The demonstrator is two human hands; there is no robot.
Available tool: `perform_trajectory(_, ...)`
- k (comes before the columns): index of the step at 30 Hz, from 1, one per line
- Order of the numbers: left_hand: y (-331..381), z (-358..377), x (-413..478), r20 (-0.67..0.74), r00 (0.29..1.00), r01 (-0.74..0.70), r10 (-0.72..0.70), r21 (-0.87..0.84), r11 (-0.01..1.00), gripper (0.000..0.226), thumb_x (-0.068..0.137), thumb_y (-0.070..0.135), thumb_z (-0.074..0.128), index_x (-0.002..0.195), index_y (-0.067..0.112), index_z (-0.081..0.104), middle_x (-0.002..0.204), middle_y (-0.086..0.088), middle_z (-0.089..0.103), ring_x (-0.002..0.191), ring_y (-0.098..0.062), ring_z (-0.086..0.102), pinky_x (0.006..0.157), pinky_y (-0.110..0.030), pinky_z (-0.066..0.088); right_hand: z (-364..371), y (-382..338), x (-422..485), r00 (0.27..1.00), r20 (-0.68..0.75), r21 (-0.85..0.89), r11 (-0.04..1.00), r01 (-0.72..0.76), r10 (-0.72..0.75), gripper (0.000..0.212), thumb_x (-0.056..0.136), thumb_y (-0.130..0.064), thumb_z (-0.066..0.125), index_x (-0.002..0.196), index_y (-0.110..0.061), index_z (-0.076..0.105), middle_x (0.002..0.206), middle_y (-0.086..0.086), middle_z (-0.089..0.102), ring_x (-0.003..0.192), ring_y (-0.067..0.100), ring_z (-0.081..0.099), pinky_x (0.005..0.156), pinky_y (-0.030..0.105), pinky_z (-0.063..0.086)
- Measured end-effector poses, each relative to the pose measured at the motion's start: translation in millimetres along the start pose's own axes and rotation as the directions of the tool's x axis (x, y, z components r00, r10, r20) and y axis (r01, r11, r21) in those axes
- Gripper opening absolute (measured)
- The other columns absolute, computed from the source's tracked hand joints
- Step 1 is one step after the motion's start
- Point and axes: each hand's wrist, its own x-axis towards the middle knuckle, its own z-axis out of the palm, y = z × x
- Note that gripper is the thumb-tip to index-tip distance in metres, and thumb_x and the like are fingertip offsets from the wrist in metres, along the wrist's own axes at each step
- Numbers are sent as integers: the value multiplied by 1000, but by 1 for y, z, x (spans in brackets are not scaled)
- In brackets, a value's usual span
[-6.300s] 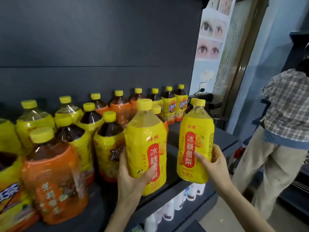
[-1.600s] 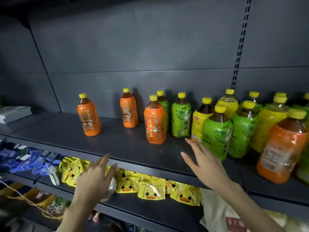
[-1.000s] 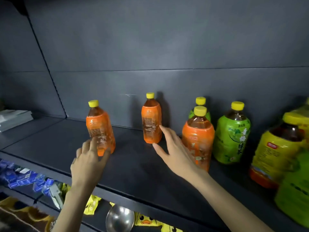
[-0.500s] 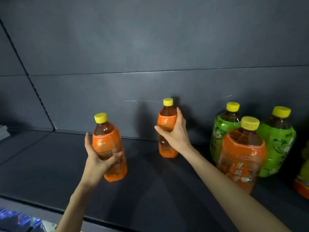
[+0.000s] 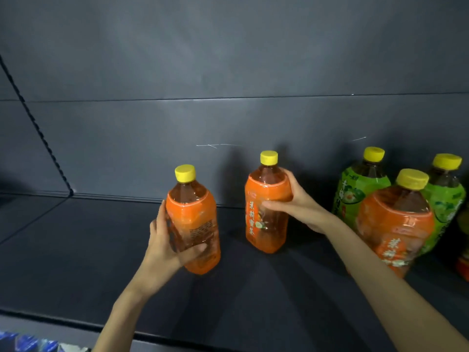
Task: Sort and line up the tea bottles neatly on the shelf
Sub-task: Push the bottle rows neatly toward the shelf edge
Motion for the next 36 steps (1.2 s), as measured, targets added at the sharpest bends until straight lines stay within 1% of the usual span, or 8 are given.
perform_trajectory(2, 1, -11, 1, 71, 997, 13, -12, -9, 1000, 116, 39, 65, 82, 138, 52, 24, 123, 11, 39, 114, -5, 50, 82, -21, 50, -6, 0, -14, 994, 97, 42, 998, -52, 48, 86, 63, -27, 86, 128, -48, 33, 125, -16, 52, 113, 5, 53, 84, 21, 47)
perform_trajectory(6, 7, -18, 7, 146, 988, 54, -42, -84, 995, 105, 30, 68, 84, 122, 52, 35, 124, 14, 46, 110, -2, 53, 75, -14, 50, -3, 1, -42, 989, 113, 82, 991, -107, 97, 92, 44, -46, 86, 122, -51, 38, 124, -15, 55, 113, 6, 55, 85, 24, 48)
perform_trajectory(9, 9, -5, 8, 124, 991, 78, -51, -217, 973, 102, 33, 55, 91, 117, 40, 35, 124, 12, 51, 109, -1, 56, 73, -16, 53, 16, 7, -57, 996, -21, 130, 988, -88, 92, 70, 62, -40, 82, 116, -47, 38, 115, -19, 52, 101, 0, 56, 71, 16, 49)
perform_trajectory(12, 9, 17, 1, 72, 996, 71, -54, -257, 964, 96, 50, 37, 91, 119, 31, 26, 122, 9, 49, 100, 4, 59, 69, -14, 52, 43, 24, -67, 975, -212, 85, 995, -52, 69, 78, 61, -36, 73, 124, -43, 28, 118, -21, 47, 109, 5, 52, 85, 22, 49)
perform_trajectory(16, 5, 25, -9, 114, 993, 51, -25, -227, 973, 107, 36, 59, 85, 123, 48, 24, 123, 22, 44, 102, 15, 53, 71, -10, 50, 56, 34, -73, 949, -314, -7, 1000, -23, 19, 90, 63, -36, 76, 131, -44, 17, 120, -26, 40, 114, 4, 45, 97, 32, 44)
perform_trajectory(22, 2, 26, -2, 362, 930, 155, -62, -235, 960, 105, 31, 65, 86, 124, 41, 41, 121, 10, 59, 103, 3, 59, 70, -14, 52, 60, 31, -91, 933, -359, -69, 997, -20, -6, 89, 63, -42, 76, 128, -51, 17, 122, -29, 39, 117, -1, 43, 97, 27, 41)
perform_trajectory(27, 2, 42, -16, 258, 965, 145, -51, -360, 922, 101, 29, 62, 87, 119, 44, 43, 111, 16, 64, 101, -2, 63, 68, -19, 54, 61, 28, -123, 905, -425, -34, 999, -35, 17, 76, 59, -41, 76, 118, -52, 30, 117, -29, 46, 103, -20, 49, 81, 10, 45)
perform_trajectory(36, 5, 52, -53, 162, 985, 114, -53, -396, 911, 100, 24, 68, 83, 114, 40, 51, 110, 7, 66, 98, -5, 64, 71, -20, 52, 71, 19, -185, 852, -523, 47, 999, 13, 13, 73, 62, -29, 88, 117, -40, 41, 111, -19, 61, 104, -7, 58, 72, 11, 51)
